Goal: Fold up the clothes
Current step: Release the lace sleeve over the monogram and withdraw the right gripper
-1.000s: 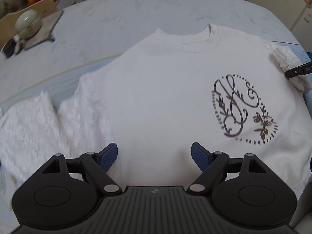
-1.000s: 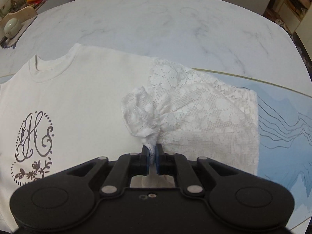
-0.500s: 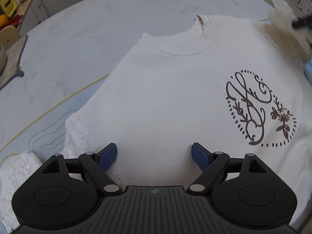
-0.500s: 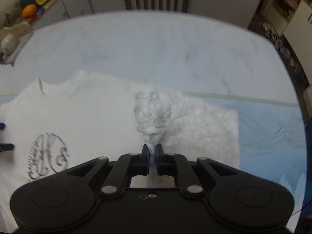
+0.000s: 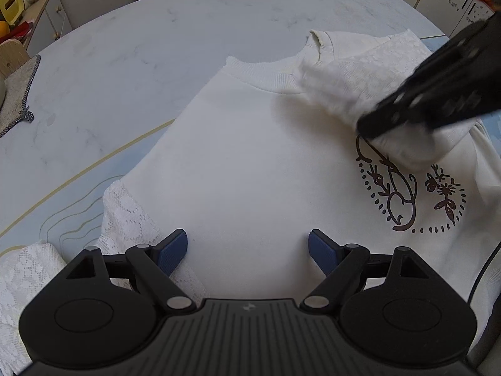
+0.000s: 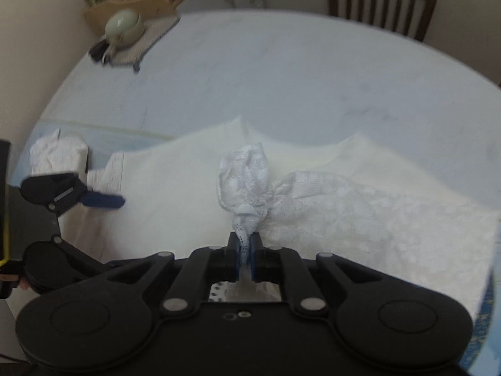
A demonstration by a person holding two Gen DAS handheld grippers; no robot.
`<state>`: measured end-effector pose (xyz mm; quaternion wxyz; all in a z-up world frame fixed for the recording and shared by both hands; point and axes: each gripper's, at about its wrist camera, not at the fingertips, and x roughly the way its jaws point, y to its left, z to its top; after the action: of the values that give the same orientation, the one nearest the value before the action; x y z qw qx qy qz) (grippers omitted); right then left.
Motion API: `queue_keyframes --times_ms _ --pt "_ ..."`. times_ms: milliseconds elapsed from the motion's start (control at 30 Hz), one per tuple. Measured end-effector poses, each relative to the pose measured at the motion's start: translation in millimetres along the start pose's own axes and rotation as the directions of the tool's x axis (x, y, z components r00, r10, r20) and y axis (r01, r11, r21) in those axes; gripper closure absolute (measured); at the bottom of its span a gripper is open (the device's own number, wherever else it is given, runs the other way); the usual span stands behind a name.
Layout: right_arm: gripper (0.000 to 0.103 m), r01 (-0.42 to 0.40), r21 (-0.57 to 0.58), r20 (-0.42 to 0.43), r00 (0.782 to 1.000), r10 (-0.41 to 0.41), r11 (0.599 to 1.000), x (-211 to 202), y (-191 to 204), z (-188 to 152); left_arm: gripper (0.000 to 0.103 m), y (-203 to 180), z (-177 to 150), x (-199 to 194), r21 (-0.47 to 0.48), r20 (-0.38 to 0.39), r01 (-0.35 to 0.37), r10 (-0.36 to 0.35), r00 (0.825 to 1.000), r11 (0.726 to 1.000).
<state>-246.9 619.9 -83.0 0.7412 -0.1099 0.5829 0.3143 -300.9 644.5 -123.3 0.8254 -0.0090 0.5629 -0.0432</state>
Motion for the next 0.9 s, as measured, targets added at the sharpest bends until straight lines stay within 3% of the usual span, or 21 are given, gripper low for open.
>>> queue_keyframes --times_ms 200,367,467,533,633,767,900 --pt "0.0 -0.011 -0.008 -0.027 1.0 0.011 1.0 15 0 -9 0.019 4 -2 -5 -0.005 -0.002 0.012 -0.012 1.0 1.0" --pt "0.0 -0.034 -0.053 0.002 0.999 0.034 0.998 -40 -19 -23 0.019 2 5 -34 0.01 0.074 0.051 -0.052 0.996 0.999" --pt "0.0 0.059 -0.02 0.027 0.998 -0.058 0.998 -75 -46 -53 0.018 -10 22 -51 0.055 0.133 0.084 -0.091 0.987 0.995" --pt "0.0 0.129 0.026 0.024 0.991 -0.13 0.991 -92 -68 -76 0.018 -24 34 -53 0.085 0.143 0.103 -0.114 0.983 0.991" --pt "0.0 0.161 0.156 -0.034 0.987 -0.158 0.975 -110 -99 -122 0.018 -52 37 -45 0.154 0.119 0.136 -0.155 0.981 0.979" --pt "0.0 0.161 0.217 -0.091 0.985 -0.144 0.963 -125 -94 -187 0.018 -79 25 -21 0.187 0.036 0.155 -0.164 0.986 0.97" --pt "0.0 0.084 0.117 -0.159 0.985 -0.064 0.99 -119 -49 -227 0.018 -103 9 -15 0.24 -0.016 0.208 -0.21 0.978 0.948"
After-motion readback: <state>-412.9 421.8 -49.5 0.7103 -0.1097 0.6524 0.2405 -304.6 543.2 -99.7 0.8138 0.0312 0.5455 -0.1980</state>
